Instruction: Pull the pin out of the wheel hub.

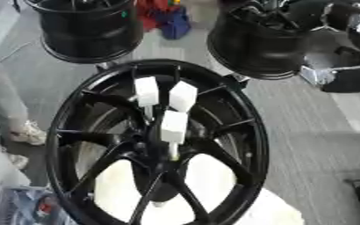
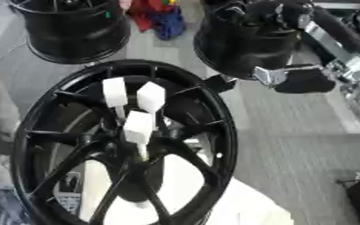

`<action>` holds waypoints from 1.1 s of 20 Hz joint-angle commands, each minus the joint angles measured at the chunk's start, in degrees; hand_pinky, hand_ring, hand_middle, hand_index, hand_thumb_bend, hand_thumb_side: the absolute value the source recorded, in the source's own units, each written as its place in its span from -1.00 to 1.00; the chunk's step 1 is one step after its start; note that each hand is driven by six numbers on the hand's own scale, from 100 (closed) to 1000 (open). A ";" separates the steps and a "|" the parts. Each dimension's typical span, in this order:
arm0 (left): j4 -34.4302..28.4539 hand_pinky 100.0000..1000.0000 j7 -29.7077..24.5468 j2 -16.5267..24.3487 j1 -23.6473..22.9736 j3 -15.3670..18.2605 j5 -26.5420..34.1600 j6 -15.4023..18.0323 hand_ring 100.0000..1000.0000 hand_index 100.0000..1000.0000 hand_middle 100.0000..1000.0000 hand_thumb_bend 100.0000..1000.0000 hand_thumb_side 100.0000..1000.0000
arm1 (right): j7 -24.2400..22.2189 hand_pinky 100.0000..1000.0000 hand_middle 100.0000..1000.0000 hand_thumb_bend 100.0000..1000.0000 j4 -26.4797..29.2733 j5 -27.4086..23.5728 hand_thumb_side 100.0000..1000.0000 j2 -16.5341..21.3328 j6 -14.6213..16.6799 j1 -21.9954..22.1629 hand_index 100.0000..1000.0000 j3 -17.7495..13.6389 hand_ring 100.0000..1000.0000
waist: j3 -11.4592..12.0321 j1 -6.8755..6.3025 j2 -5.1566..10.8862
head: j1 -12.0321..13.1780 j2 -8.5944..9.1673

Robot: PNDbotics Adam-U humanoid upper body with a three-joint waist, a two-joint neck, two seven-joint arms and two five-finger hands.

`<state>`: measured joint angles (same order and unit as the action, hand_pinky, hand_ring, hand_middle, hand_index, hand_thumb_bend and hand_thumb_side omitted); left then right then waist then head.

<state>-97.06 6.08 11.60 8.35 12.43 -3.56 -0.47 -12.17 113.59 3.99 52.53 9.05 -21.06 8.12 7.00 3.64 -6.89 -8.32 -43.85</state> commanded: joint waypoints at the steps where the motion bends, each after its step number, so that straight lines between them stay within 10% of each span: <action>1: -1.32 0.05 -0.61 1.67 0.73 -0.50 -0.35 0.13 0.22 0.42 0.26 -0.28 -0.63 | -7.37 0.53 0.60 -0.60 1.00 -3.32 -0.70 3.79 -0.01 -4.32 0.80 3.11 0.44 | 0.43 0.07 0.60 | -0.48 -0.27; 10: -1.18 0.05 -1.62 2.12 0.95 -1.35 -0.55 0.16 0.23 0.42 0.27 -0.29 -0.63 | -25.33 0.59 0.73 -0.56 -1.58 -2.07 -0.67 -1.24 -6.32 -15.99 0.86 11.71 0.58 | 2.19 1.12 0.57 | -1.22 -0.27; 22: -1.07 0.05 -2.48 1.97 1.15 -1.94 -0.50 0.24 0.23 0.42 0.27 -0.29 -0.63 | -28.26 0.58 0.69 -0.59 -14.88 2.96 -0.65 -9.45 -4.19 -22.25 0.85 15.58 0.57 | 3.39 0.97 0.29 | -1.77 -0.27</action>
<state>-97.06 3.83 12.52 8.67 10.71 -3.85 -0.31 -40.42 99.58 6.37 42.74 4.51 -42.19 24.08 10.32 4.99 -7.15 -9.86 -43.85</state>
